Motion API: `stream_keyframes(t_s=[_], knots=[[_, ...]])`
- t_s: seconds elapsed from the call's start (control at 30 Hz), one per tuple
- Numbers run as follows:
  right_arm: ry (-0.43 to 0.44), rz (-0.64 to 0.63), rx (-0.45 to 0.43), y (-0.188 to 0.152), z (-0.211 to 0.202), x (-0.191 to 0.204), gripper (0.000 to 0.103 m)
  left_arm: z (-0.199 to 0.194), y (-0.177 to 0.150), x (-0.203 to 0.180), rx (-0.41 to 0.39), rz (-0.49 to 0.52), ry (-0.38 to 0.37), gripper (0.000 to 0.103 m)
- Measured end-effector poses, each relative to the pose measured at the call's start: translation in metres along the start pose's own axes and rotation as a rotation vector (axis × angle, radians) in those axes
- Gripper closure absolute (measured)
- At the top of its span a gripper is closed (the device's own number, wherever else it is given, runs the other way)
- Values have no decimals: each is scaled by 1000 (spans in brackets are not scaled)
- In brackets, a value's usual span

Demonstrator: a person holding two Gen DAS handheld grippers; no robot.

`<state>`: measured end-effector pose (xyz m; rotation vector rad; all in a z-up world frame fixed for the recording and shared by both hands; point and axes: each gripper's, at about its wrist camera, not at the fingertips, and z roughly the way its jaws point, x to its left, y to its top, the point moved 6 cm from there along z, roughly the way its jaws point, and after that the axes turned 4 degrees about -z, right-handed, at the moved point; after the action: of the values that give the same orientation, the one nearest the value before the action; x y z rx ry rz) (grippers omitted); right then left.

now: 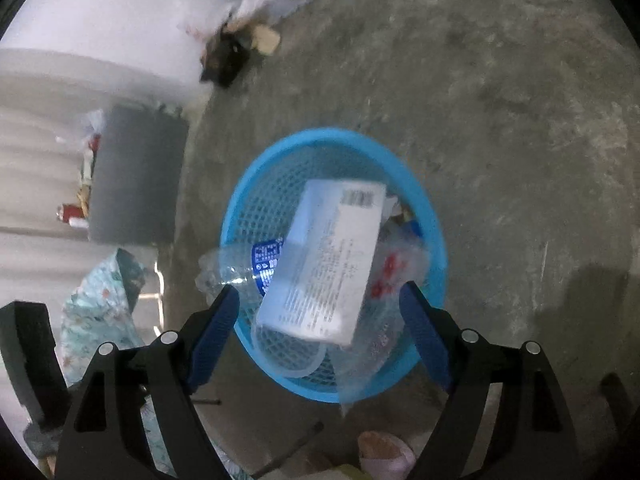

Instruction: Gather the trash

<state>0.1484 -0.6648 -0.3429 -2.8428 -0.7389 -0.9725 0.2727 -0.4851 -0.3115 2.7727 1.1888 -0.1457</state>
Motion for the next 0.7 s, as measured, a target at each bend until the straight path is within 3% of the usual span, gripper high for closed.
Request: stream_keyframes(t_s=[0.17,0.37,0.5,0.7], knots=[[-37,-18,-91,-8,-39,4,23,-39,1,-3,-67,1,-26,44],[-23,-117,-198,-33,-103,45,23,-146,-26,-3,-270,32,-98,32],[14,-228,-265,-68,-150,97,23,-243,-74,10,-467,37,-122,18],[63,-464,-349,-139,-216,182,15,-353,-178,54,-719,-75,-96,11]])
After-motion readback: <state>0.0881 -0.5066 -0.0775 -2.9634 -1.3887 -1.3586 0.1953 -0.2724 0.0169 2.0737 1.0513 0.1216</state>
